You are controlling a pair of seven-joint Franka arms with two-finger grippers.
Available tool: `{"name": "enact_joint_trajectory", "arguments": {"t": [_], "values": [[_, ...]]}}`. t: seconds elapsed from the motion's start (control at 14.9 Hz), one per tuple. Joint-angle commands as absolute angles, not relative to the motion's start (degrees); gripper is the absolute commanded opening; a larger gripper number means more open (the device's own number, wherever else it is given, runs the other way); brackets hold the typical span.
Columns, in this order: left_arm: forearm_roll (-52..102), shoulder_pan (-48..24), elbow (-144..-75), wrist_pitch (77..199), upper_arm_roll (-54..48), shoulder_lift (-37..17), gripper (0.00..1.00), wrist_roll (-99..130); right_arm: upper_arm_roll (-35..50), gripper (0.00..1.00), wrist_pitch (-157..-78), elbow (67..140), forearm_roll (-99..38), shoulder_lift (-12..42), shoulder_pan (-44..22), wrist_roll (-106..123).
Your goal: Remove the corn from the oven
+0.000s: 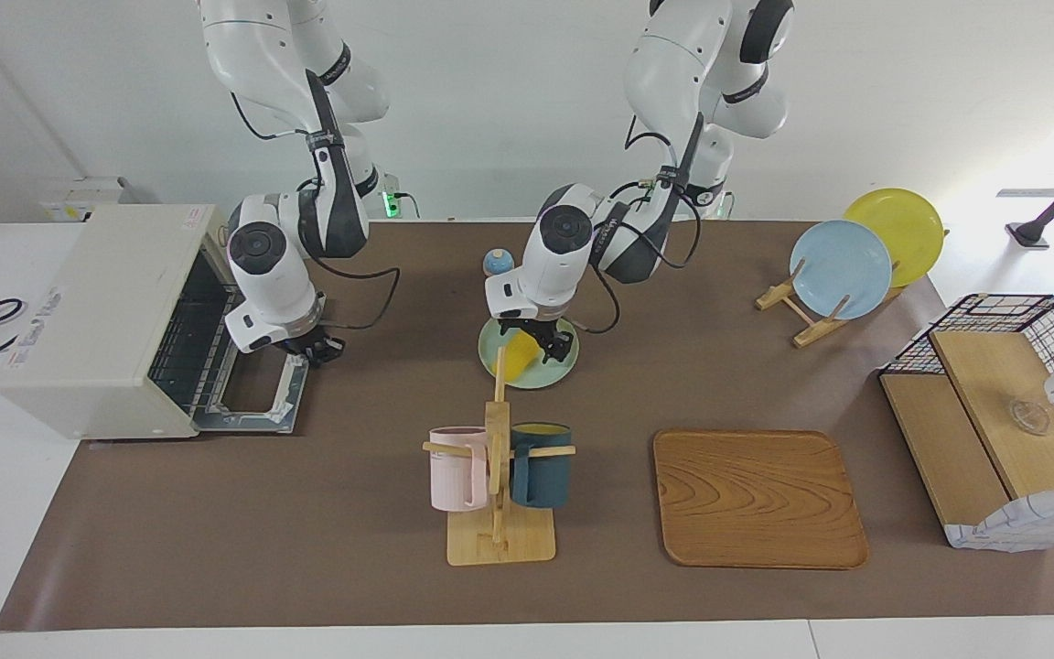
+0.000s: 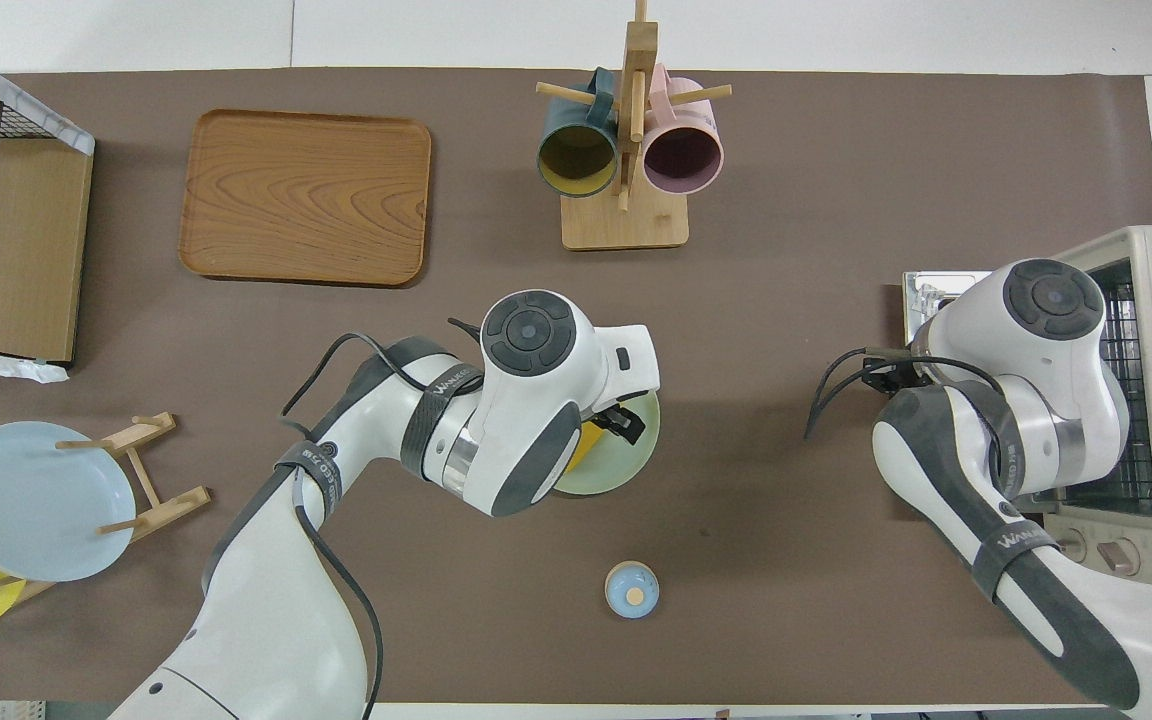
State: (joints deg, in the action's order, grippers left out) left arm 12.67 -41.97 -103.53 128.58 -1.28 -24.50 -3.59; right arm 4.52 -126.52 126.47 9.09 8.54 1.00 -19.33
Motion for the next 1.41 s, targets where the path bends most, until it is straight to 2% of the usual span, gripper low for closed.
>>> {"name": "enact_joint_trajectory", "arguments": {"t": [0.0, 0.07, 0.27, 0.34, 0.47, 0.61, 0.81, 0.94, 1.34], "values": [[13.89, -42.98, -105.47, 130.96, -0.18, -24.08, 1.00, -4.04, 3.78, 0.00, -116.58, 121.39, 15.72, 6.08, 3.69, -15.49], [13.89, -42.98, -105.47, 130.96, -0.26, -24.00, 0.97, -4.04, 3.69, 0.00, -113.67, 120.51, 15.73, 4.76, 4.30, -12.42], [13.97, -42.54, -105.12, 129.82, -0.26, -23.99, 0.31, -2.90, 3.69, 0.00, -106.37, 116.82, 15.82, 1.33, 8.07, -3.81], [14.58, -42.45, -104.86, 129.21, -0.26, -23.99, 0.18, -2.55, 3.69, 0.00, -104.09, 115.41, 15.82, 0.45, 10.09, -0.21], [17.65, -42.19, -104.07, 127.71, -0.09, -23.82, 0.00, -1.76, 3.69, 0.00, -102.13, 114.43, 15.65, -1.40, 13.08, 5.60], [18.19, -41.40, -103.01, 124.39, 0.44, -22.60, 0.00, -1.15, 3.69, 0.00, -101.87, 114.35, 15.03, -2.55, 15.11, 8.08], [19.51, -36.31, -99.77, 118.14, 0.44, -20.14, 0.00, -0.97, 4.04, 0.00, -101.17, 112.60, 13.54, -2.90, 14.50, 8.09], [19.60, -33.59, -97.31, 116.72, 0.62, -19.51, 0.00, 0.43, 4.39, 0.00, -98.19, 108.48, 11.09, -2.20, 14.33, 8.00], [18.72, -24.19, -90.81, 115.58, 3.43, -22.41, 0.00, 1.32, 4.39, 0.00, -87.11, 94.41, 5.55, 0.09, 10.64, 7.82]]}}
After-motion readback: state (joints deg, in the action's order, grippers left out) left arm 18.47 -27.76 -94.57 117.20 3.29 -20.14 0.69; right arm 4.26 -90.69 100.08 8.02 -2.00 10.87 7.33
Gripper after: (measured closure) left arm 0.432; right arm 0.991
